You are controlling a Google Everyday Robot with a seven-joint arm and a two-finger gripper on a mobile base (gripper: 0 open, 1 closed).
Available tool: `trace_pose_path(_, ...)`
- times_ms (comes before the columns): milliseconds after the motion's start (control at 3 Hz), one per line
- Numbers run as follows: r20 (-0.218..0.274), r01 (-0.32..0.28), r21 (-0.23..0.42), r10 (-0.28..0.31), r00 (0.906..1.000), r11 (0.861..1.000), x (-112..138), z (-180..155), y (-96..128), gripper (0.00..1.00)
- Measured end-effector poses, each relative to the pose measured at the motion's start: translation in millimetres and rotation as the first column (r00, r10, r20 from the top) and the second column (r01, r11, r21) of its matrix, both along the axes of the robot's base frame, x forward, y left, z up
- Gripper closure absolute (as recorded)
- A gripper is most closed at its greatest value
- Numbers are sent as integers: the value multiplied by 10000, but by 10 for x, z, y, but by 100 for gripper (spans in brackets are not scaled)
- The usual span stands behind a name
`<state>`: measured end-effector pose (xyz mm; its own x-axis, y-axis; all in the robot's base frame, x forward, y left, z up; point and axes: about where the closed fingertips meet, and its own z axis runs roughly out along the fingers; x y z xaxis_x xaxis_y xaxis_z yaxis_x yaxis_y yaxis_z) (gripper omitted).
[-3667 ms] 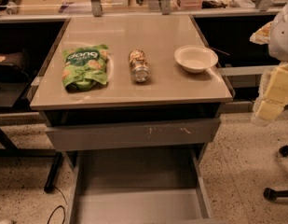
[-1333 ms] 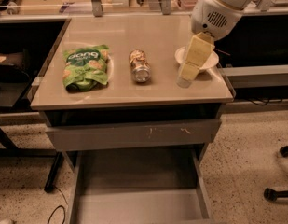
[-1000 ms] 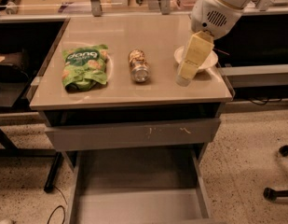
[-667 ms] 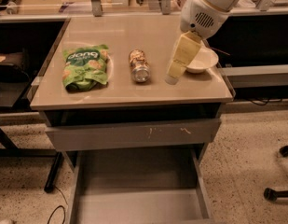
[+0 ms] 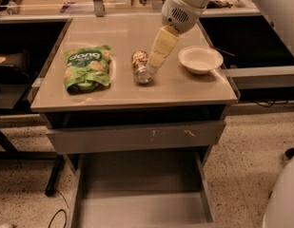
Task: Place orange can into middle drawer
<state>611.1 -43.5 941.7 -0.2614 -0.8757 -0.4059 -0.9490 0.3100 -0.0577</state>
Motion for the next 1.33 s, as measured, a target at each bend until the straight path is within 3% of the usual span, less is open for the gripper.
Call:
trace_pose_path(333, 41, -38, 91, 38, 10000, 10000, 9, -19, 29, 0)
trace_pose_path(667, -111, 345, 170, -343, 9993, 9993, 192, -180, 212, 0)
trace_pose_path(1000, -467, 882, -175, -889, 9949, 9960, 394, -377, 298, 0)
trace_pose_path(1333, -1069, 1513, -723, -1585, 9815, 9858, 590, -728, 368, 0)
